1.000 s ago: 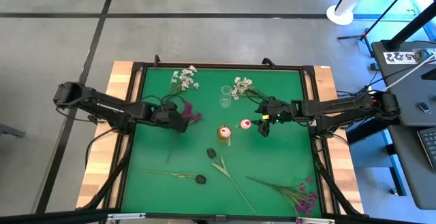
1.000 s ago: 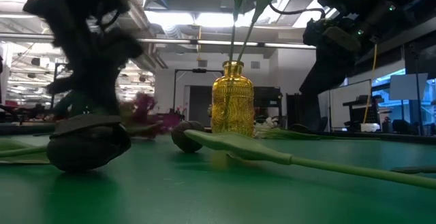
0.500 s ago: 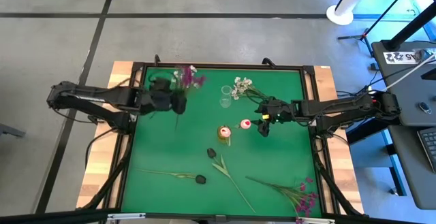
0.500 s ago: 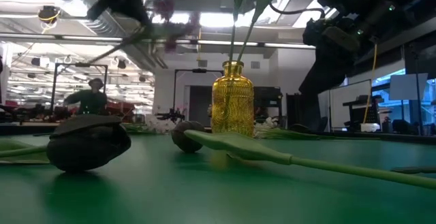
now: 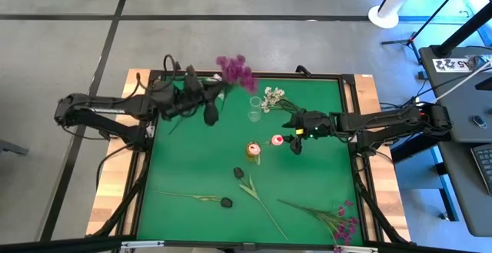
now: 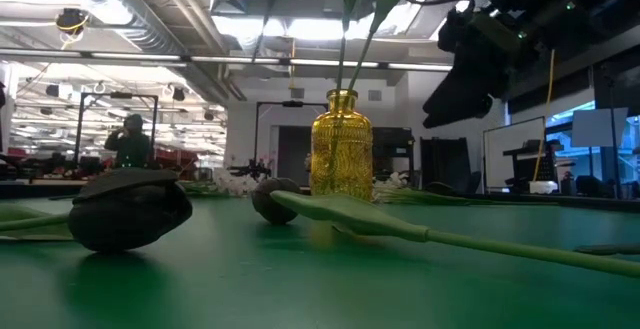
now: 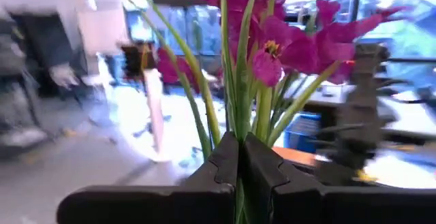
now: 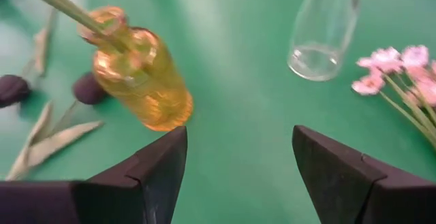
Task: Sort flowers into vase by color
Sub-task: Put the left violet flowers into the transparent vase
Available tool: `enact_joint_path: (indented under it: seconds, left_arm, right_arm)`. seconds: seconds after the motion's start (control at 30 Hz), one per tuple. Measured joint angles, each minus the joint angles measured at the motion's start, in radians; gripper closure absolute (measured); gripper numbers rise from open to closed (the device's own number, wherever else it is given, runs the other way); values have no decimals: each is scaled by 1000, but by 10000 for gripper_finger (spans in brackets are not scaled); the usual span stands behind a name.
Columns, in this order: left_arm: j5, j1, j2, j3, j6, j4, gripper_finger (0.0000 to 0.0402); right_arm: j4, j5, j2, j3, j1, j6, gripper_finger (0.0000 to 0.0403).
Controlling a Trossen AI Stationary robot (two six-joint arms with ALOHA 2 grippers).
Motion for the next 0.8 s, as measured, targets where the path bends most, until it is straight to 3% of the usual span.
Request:
enact_joint_path:
  seconds: [0.1,0.17,0.43,0.63,0.8]
  left_arm:
    - [-70,78,17,-1,-57,-29,400]
    - [-39,120,19,-1,-109,-44,401]
    - [411,204,60,-1,-41,153,401]
    - [610,301,185,-1,-46,312,401]
    - [788,385,329,-1,-145,539,401]
  right_arm:
    - [-6,-13,0,0,0,-2,139]
    - [-15,-13,0,0,0,-2,139]
    - [-12,-14,0,0,2,9,139]
    - [-27,-14,0,0,2,43,139]
    - [-109,-5,0,0,2,62,139]
